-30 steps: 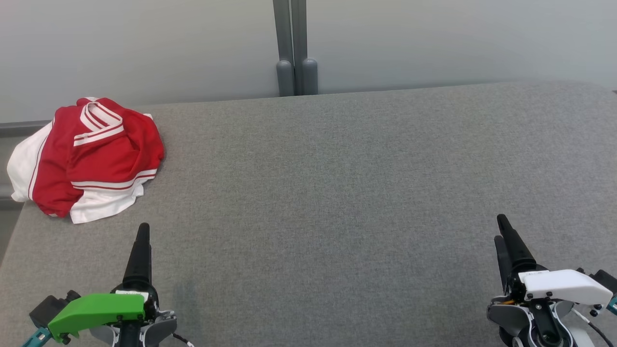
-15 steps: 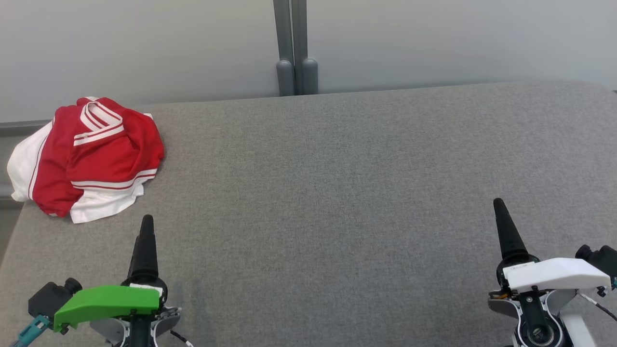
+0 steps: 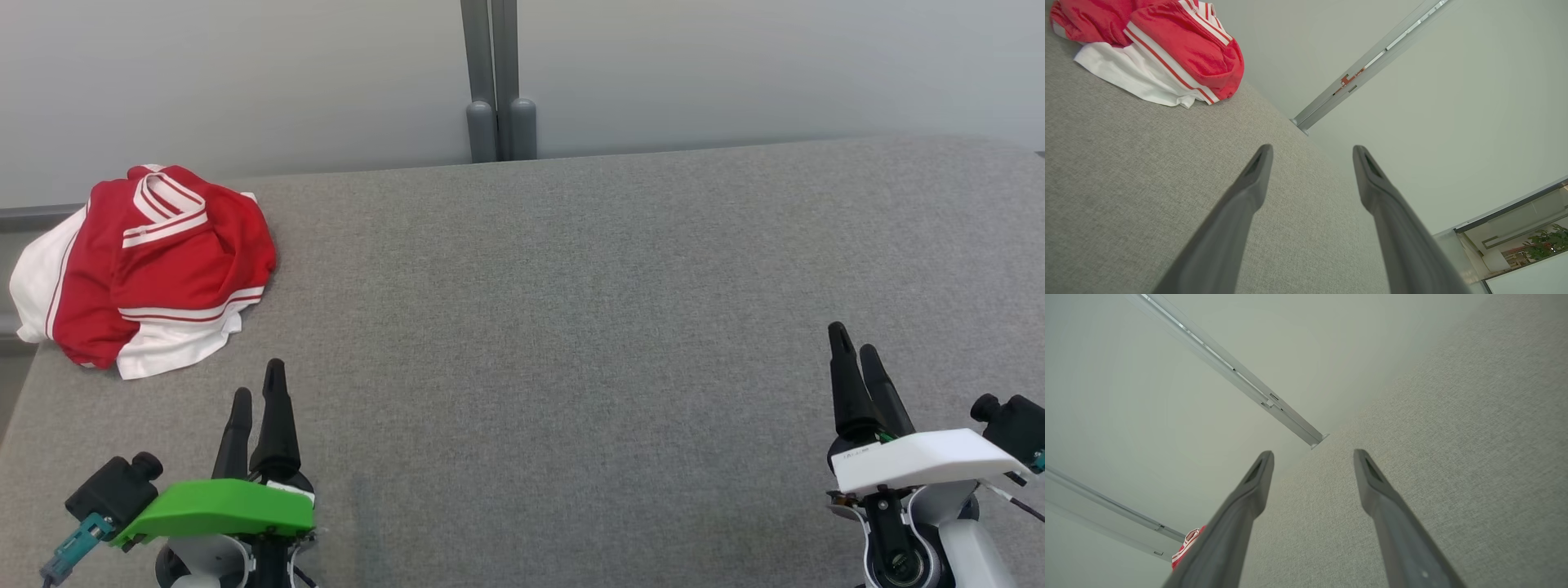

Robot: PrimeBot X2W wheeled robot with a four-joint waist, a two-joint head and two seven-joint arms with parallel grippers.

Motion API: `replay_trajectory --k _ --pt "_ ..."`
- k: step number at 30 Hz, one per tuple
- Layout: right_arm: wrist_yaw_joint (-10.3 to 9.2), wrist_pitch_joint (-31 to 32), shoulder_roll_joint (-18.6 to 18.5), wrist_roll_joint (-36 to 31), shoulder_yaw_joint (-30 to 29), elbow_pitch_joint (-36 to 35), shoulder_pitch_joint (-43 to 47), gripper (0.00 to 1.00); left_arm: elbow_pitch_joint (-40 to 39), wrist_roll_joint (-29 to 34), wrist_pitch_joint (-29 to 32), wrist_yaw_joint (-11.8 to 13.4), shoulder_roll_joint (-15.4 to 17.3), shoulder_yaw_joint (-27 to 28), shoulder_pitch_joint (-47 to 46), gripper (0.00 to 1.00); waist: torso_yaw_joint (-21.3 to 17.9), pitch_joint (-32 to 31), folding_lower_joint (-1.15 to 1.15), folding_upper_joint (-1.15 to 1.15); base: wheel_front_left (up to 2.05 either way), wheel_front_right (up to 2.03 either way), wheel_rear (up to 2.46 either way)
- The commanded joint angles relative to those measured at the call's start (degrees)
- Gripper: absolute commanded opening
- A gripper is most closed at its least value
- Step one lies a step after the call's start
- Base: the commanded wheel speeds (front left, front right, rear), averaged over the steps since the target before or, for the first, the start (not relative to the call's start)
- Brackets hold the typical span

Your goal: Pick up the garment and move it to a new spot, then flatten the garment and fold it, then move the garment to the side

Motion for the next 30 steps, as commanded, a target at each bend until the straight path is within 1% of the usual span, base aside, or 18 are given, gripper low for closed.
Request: replay_trajectory --k 1,5,11,15,24,30 --pt "0.03 -0.70 -0.37 -2.36 0.29 -1.18 -0.17 1.00 -0.89 2.47 -0.61 0.38 0.38 -0.32 -0.09 1.00 -0.01 0.01 0.00 0.00 0.00 0.00 0.00" --pt "0.03 -1.36 -0.39 -5.78 0.84 -1.58 -0.05 1.00 -0.90 8.56 -1.28 0.48 0.41 -0.94 0.03 1.00 -0.07 0.03 0.00 0.00 0.00 0.00 0.00" --pt "0.03 -2.33 -0.41 -12.15 2.49 -1.66 0.25 1.00 -0.67 14.93 -2.22 1.03 0.44 -1.29 0.52 1.00 -0.18 0.08 0.00 0.00 0.00 0.00 0.00" --pt "0.03 -2.93 -0.42 -15.10 3.25 -1.59 0.43 1.00 -0.13 18.91 -2.86 1.54 0.46 -1.38 0.95 1.00 -0.32 0.09 0.00 0.00 0.00 0.00 0.00" --pt "0.04 -4.29 -0.46 -21.37 4.51 -0.24 0.85 1.00 0.69 24.85 -4.18 2.35 0.51 -1.23 2.19 1.00 -0.56 0.05 0.00 0.00 0.00 0.00 0.00" --pt "0.03 -5.13 -0.48 -25.56 5.12 0.65 0.97 1.00 0.98 28.05 -5.08 2.37 0.53 -1.99 2.59 1.00 -0.55 0.05 0.00 0.00 0.00 0.00 0.00"
